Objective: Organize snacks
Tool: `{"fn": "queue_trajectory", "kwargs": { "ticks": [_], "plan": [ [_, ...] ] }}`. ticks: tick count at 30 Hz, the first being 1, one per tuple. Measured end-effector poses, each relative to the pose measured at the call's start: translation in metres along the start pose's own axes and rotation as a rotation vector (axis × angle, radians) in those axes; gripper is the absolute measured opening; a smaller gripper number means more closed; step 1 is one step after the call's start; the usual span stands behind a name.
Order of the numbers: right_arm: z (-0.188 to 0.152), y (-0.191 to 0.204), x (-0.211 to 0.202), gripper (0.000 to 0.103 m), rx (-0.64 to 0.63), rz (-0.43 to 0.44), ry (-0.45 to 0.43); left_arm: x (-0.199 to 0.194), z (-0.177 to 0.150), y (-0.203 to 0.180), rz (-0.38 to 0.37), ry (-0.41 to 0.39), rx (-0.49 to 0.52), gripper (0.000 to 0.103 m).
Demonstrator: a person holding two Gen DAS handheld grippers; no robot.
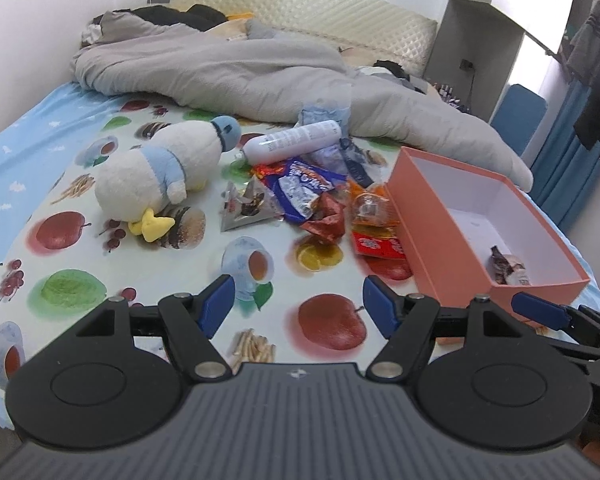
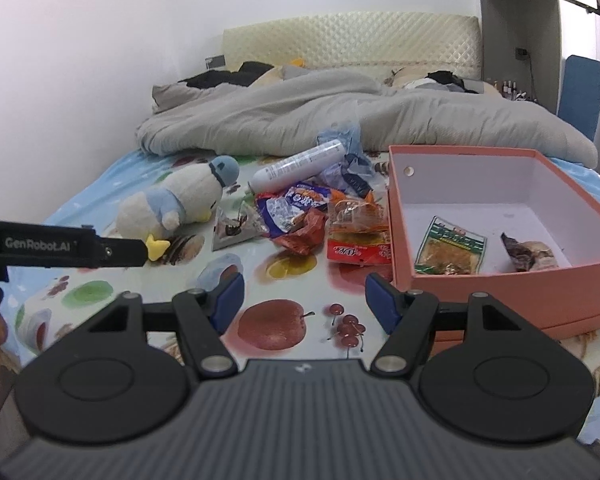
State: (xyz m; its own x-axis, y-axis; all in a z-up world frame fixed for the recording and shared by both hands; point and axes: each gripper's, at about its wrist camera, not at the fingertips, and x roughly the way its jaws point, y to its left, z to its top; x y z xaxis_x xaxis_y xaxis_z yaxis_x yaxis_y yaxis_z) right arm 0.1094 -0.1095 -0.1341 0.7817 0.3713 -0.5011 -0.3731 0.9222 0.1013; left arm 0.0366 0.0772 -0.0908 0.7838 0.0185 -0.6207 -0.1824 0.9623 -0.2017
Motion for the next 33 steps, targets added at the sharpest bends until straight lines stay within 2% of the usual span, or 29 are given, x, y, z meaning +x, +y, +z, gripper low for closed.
{"fn": "queue_trajectory", "kwargs": {
  "ticks": [19, 26, 33],
  "plan": [
    [0.013, 0.006, 0.09, 0.067, -0.031, 0.018, 0.066, 0.109, 0.036, 0.03, 0.019, 0.076, -0.007, 0.075],
    [0.011, 0.008, 0.127, 0.053, -0.052, 0.035, 0.095, 0.151, 0.048, 0.038, 0.033, 0.105, -0.007, 0.075],
    [0.011, 0.012, 0.169, 0.053, -0.112, 0.004, 0.121, 0.195, 0.056, 0.051, 0.028, 0.135, -0.011, 0.074]
  ]
}}
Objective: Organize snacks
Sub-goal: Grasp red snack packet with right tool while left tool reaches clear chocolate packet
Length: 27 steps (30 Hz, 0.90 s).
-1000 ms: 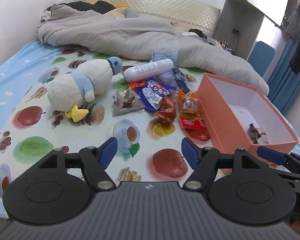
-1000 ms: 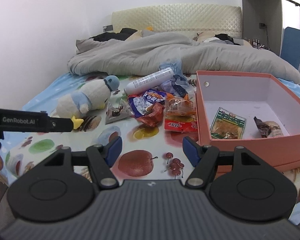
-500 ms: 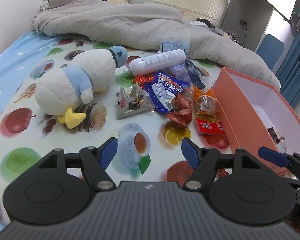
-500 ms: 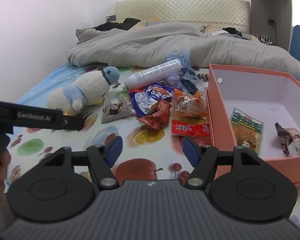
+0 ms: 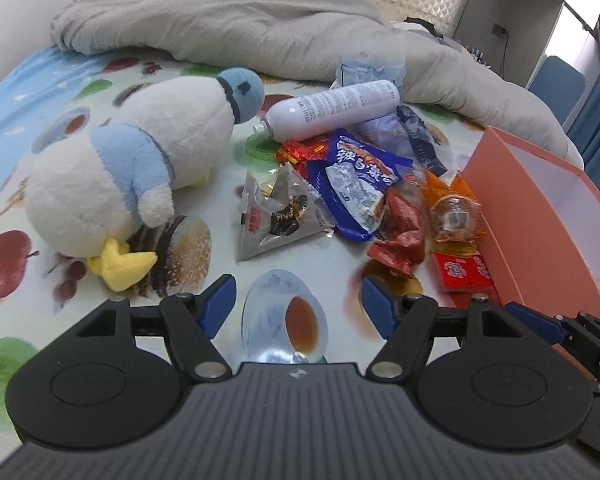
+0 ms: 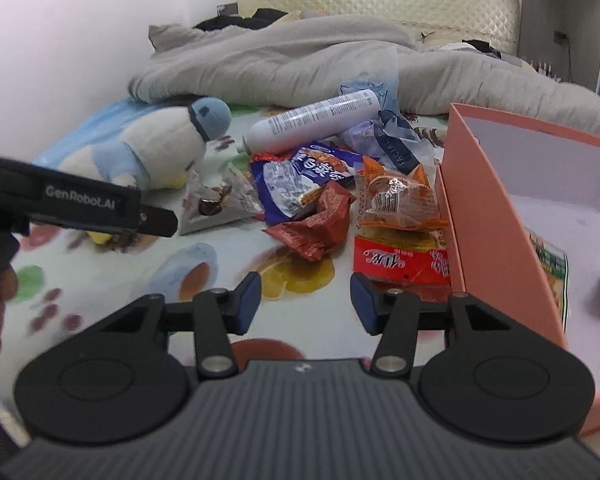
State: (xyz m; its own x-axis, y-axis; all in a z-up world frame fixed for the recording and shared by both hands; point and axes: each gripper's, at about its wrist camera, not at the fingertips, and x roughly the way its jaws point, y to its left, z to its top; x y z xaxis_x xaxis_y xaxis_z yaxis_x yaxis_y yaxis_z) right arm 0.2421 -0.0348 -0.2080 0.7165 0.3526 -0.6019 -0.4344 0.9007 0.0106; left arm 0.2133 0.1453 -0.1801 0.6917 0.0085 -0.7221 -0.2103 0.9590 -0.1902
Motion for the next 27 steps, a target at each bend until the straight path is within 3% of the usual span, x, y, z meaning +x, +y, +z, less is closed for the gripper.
{"fn": "queue_trajectory", "kwargs": {
  "ticks": [6, 12, 14, 18, 27],
  "plan": [
    [0.009, 0.003, 0.033, 0.052, -0.031, 0.012, -0.001, 0.039, 0.014, 0.005, 0.016, 0.002, 0.004, 0.074],
    [0.004, 0.014, 0.06, 0.05, -0.161, -0.013, -0.005, 0.072, 0.027, 0.008, 0.029, 0.02, 0.02, 0.074],
    [0.005, 0.017, 0.064, 0.041, -0.202, -0.022, -0.01, 0.08, 0.029, 0.006, 0.043, 0.022, 0.038, 0.074],
    [0.005, 0.023, 0.071, 0.039, -0.282, -0.041, -0.02, 0.094, 0.029, 0.004, 0.054, 0.028, 0.057, 0.074],
    [0.004, 0.036, 0.08, 0.015, -0.398, -0.038, -0.009, 0.109, 0.033, -0.001, 0.077, 0.035, 0.082, 0.071]
  ]
}}
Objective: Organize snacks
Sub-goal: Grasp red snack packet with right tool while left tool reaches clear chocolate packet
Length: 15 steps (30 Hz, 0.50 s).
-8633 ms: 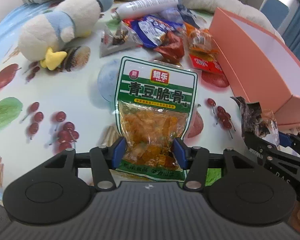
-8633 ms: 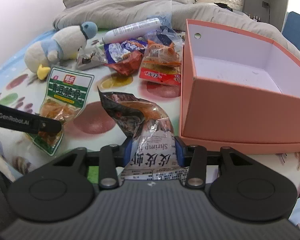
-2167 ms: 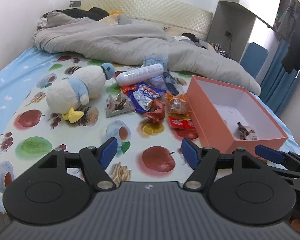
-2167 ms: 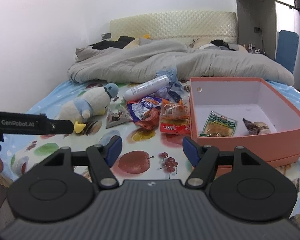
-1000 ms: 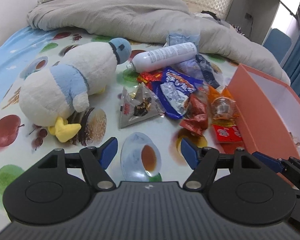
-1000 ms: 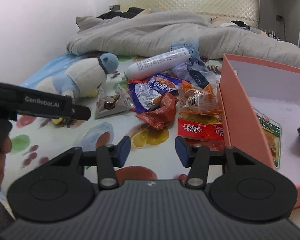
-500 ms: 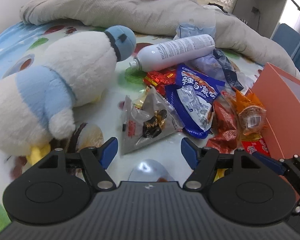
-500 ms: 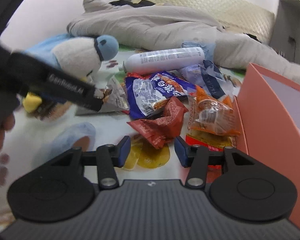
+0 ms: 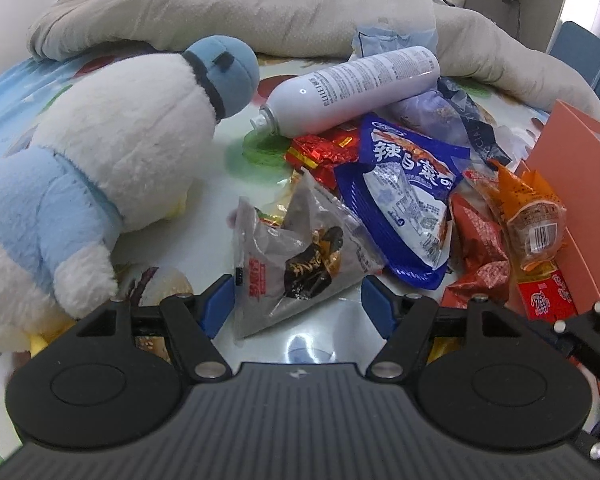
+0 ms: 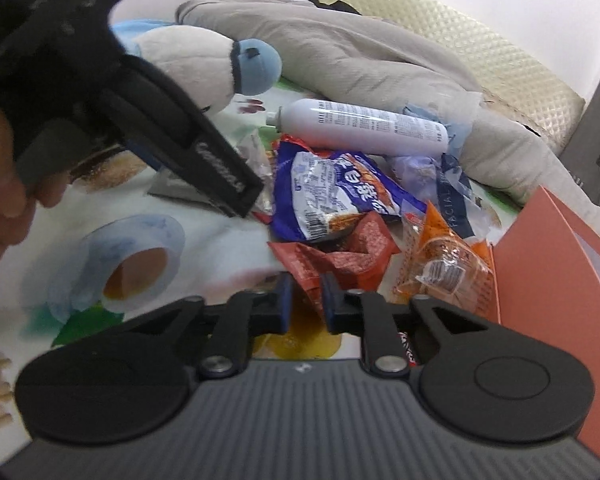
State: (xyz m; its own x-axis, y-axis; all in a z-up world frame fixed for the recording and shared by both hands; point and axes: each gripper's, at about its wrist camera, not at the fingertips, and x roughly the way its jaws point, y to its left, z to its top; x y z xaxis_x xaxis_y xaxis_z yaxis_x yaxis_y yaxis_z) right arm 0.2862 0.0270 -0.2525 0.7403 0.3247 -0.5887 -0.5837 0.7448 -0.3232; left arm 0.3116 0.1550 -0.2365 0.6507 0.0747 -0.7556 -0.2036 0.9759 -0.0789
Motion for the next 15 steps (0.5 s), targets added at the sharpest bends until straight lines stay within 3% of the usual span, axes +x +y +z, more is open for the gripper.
{"fn": "queue_trajectory", "kwargs": {
  "ticks": [9, 15],
  "plan": [
    [-0.002, 0.004, -0.013, 0.005, -0.006, 0.0, -0.015, 0.001, 0.001, 0.003, 0.032, -0.001, -0.011, 0.053],
    [-0.006, 0.007, -0.032, 0.005, -0.007, 0.009, -0.02, -0.013, -0.004, 0.003, 0.014, 0.008, -0.034, 0.049]
  ]
}}
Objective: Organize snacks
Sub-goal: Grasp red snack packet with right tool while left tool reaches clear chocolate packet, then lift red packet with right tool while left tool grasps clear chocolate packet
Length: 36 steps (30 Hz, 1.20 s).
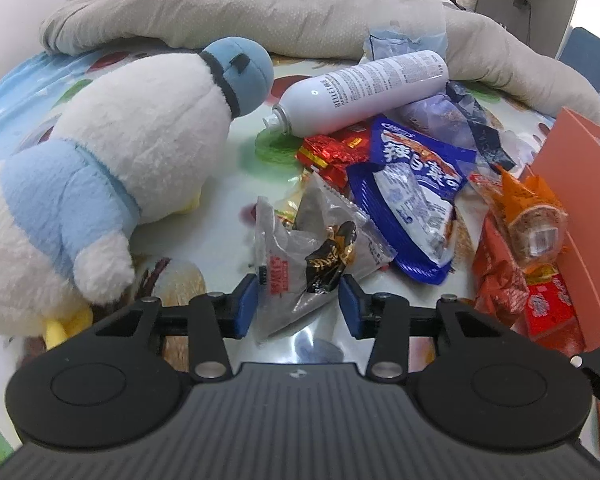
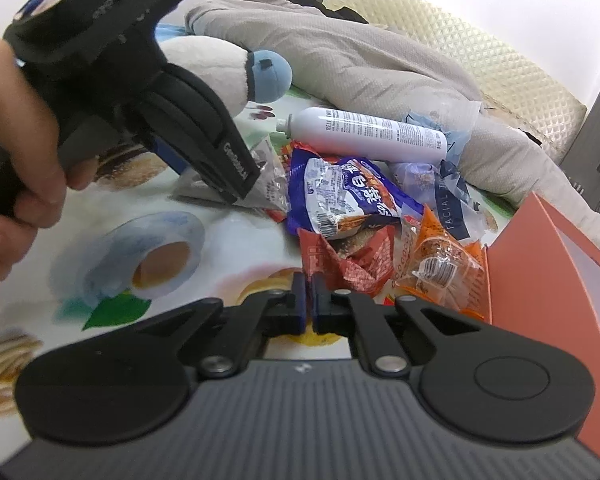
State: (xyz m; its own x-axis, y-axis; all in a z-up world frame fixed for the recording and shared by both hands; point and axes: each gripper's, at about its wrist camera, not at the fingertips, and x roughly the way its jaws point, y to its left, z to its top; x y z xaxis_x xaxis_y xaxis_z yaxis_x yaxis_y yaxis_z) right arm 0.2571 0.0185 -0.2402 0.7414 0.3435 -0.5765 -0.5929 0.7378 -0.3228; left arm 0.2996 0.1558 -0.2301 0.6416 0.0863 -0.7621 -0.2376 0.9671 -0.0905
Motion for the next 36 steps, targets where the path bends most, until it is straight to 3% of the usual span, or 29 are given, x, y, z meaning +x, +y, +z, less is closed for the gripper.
{"fn": "queue_trajectory", "kwargs": {
  "ticks": [22, 26, 28, 36],
  "plan": [
    [-0.042, 0.019, -0.121, 0.005, -0.002, 0.046, -0.021, -0.11, -0.071, -0.015, -0.019, 0.004, -0.056, 0.044],
    [-0.052, 0.019, -0.137, 0.005, -0.005, 0.052, -0.02, -0.128, -0.087, -0.022, -0.033, 0.004, -0.063, 0.042],
    [-0.056, 0.019, -0.146, 0.005, -0.003, 0.056, -0.022, -0.137, -0.093, -0.025, -0.04, -0.001, -0.069, 0.035],
    [-0.072, 0.019, -0.166, 0.005, 0.001, 0.059, -0.009, -0.153, -0.104, -0.036, -0.083, 0.004, -0.071, 0.035]
  ]
}}
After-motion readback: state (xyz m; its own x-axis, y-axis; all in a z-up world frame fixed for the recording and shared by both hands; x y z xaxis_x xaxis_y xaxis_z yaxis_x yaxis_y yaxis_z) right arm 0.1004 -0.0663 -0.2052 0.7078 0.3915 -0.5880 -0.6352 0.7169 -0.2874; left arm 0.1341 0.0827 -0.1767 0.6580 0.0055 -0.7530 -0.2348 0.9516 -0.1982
